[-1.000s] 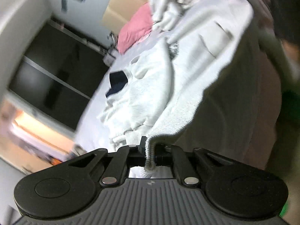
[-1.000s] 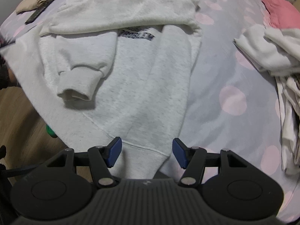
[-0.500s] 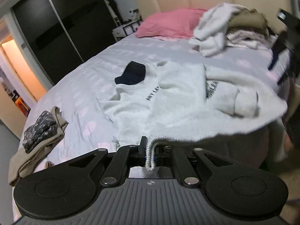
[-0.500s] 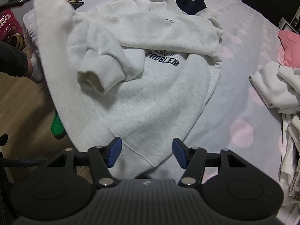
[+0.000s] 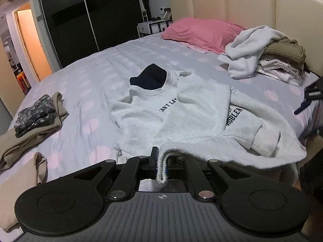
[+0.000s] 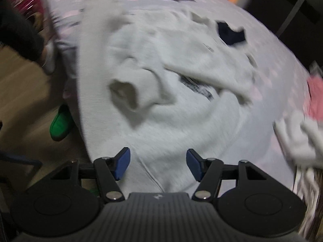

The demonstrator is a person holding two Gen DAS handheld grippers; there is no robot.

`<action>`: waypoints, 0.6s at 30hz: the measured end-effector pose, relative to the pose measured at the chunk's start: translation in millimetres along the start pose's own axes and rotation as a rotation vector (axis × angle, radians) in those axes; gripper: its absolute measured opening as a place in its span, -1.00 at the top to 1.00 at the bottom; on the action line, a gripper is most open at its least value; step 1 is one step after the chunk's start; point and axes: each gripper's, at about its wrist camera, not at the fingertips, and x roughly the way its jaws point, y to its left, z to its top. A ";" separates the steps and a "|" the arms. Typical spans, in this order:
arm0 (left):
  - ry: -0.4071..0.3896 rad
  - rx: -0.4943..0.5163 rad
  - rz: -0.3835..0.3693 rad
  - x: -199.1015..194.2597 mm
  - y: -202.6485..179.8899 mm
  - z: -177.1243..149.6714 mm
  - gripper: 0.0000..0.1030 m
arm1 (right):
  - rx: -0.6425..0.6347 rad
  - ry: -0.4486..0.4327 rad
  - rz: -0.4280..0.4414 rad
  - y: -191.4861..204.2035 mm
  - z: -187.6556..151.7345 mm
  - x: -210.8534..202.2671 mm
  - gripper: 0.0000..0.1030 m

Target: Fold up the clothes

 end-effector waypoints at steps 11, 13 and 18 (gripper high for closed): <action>0.006 -0.063 -0.010 -1.6 10.2 -4.9 0.92 | -0.521 0.112 -0.083 97.9 -22.4 34.4 -0.11; 0.009 -0.061 -0.010 -2.4 10.5 -6.5 0.92 | -0.471 0.137 -0.142 84.7 -19.2 39.8 0.80; 0.024 -0.072 -0.012 1.0 13.2 -10.2 0.92 | -0.041 0.051 -0.364 -3.5 12.3 21.0 0.82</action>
